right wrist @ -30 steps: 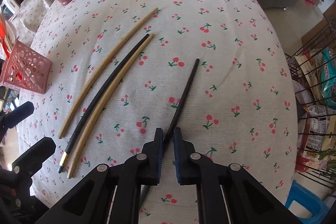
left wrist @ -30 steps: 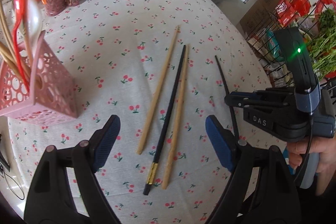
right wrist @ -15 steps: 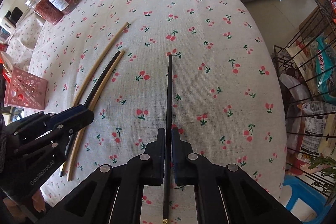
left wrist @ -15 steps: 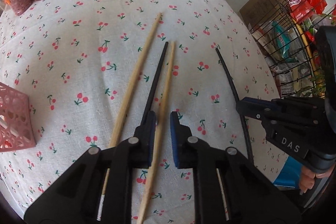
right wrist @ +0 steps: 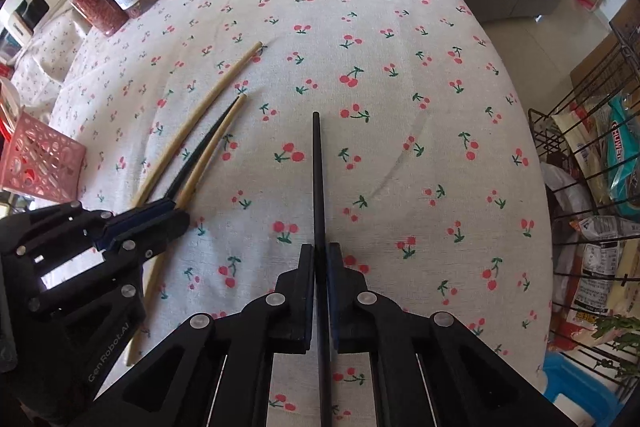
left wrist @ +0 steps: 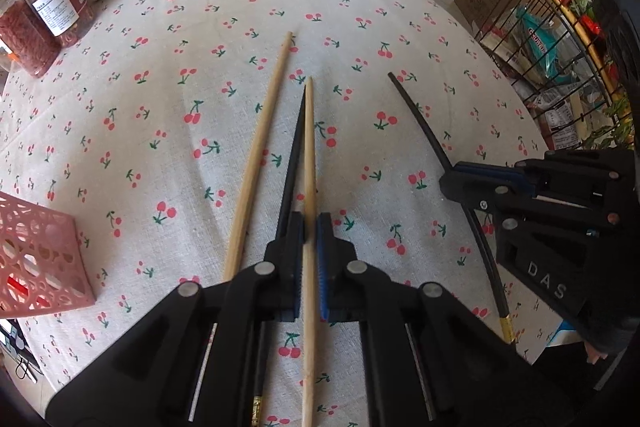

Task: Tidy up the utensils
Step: 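Grasp a wooden chopstick with the left gripper while the right gripper grasps a black chopstick, then lift both held chopsticks and carry them over the pink basket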

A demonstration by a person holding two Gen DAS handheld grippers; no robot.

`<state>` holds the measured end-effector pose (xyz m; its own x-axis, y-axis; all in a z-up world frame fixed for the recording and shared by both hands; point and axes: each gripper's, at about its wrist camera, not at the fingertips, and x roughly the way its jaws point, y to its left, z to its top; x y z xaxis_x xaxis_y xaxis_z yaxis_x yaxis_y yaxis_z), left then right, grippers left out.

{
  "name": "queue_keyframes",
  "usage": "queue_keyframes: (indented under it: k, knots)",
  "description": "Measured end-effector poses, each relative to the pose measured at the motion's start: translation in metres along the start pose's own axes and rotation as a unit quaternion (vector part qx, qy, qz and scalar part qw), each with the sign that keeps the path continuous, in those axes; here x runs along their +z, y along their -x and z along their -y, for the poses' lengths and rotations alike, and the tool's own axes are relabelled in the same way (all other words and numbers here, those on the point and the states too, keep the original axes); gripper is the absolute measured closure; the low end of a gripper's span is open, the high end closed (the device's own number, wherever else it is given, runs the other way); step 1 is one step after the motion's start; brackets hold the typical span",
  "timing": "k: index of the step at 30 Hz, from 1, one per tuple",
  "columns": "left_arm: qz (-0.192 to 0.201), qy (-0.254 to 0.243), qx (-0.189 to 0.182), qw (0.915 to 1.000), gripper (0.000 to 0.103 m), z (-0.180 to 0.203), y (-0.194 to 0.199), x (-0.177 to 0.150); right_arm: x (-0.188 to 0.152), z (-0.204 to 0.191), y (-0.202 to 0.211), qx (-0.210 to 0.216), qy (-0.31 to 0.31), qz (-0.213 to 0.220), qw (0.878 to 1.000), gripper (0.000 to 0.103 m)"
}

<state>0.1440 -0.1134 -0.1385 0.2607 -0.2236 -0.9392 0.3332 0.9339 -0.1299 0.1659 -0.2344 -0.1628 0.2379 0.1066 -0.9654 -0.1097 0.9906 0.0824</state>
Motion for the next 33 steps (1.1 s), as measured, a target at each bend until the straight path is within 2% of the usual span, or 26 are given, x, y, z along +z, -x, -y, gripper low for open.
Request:
queue_keyframes:
  k: [5, 9, 15, 19, 23, 26, 33]
  knots:
    - [0.054, 0.011, -0.010, 0.9984, 0.095, -0.010, 0.039, -0.004, 0.004, -0.013, 0.035, 0.030, 0.003, 0.072, 0.997, 0.097]
    - [0.106, 0.013, -0.011, 0.9942, 0.095, -0.016, 0.075, -0.010, 0.000, -0.023, 0.068, 0.058, 0.016, 0.133, 0.989, 0.097]
    - [0.188, 0.016, -0.010, 0.9821, 0.095, -0.025, 0.126, -0.022, -0.012, -0.049, 0.112, 0.081, 0.038, 0.218, 0.972, 0.097]
    - [0.238, 0.023, -0.003, 0.9710, 0.095, -0.035, 0.151, -0.027, -0.016, -0.058, 0.135, 0.090, 0.047, 0.269, 0.958, 0.097]
    - [0.290, 0.040, 0.002, 0.9563, 0.095, -0.050, 0.181, -0.033, -0.019, -0.067, 0.158, 0.097, 0.048, 0.309, 0.945, 0.097]
    - [0.333, 0.055, 0.010, 0.9413, 0.095, -0.063, 0.203, -0.037, -0.020, -0.076, 0.172, 0.103, 0.052, 0.327, 0.938, 0.097]
    - [0.432, 0.085, 0.056, 0.8960, 0.095, -0.093, 0.241, -0.053, -0.019, -0.091, 0.175, 0.113, 0.056, 0.314, 0.941, 0.097]
